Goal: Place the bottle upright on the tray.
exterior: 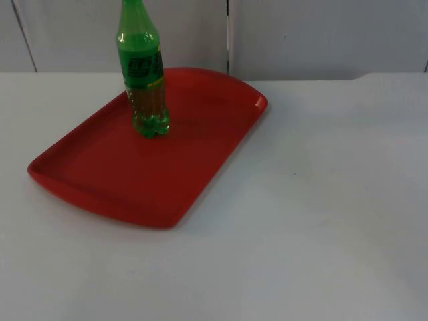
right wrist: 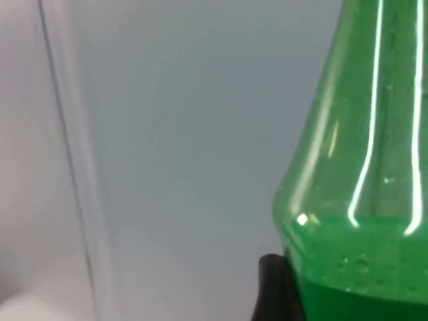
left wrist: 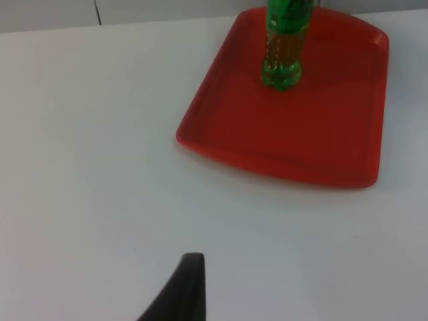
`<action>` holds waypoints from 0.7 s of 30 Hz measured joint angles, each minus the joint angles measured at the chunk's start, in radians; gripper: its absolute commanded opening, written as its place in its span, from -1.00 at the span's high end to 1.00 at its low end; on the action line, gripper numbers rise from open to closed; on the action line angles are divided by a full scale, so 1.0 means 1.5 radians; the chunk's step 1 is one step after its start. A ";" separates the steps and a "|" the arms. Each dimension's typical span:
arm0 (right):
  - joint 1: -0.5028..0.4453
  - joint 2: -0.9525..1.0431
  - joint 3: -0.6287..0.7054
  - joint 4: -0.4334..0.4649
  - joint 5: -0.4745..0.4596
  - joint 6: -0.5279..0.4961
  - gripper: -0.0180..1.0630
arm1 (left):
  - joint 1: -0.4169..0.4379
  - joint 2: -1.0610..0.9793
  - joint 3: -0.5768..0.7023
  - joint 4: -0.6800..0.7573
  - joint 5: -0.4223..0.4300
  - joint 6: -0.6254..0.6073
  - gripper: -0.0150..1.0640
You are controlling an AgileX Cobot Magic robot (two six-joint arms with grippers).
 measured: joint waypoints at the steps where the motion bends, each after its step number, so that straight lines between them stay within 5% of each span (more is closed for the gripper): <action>1: 0.001 0.007 0.010 -0.003 -0.044 -0.002 0.97 | 0.000 0.000 0.000 0.000 0.000 0.000 -0.97; 10: 0.002 0.090 0.012 -0.011 -0.170 -0.004 0.97 | 0.000 0.000 0.000 0.000 0.000 0.000 -0.97; 14: 0.002 0.153 0.012 -0.024 -0.313 0.000 0.97 | 0.000 0.000 0.000 0.000 0.000 0.000 -0.97; 21: 0.002 0.234 0.011 -0.067 -0.455 0.005 0.97 | 0.000 0.000 0.000 0.000 0.000 0.000 -0.97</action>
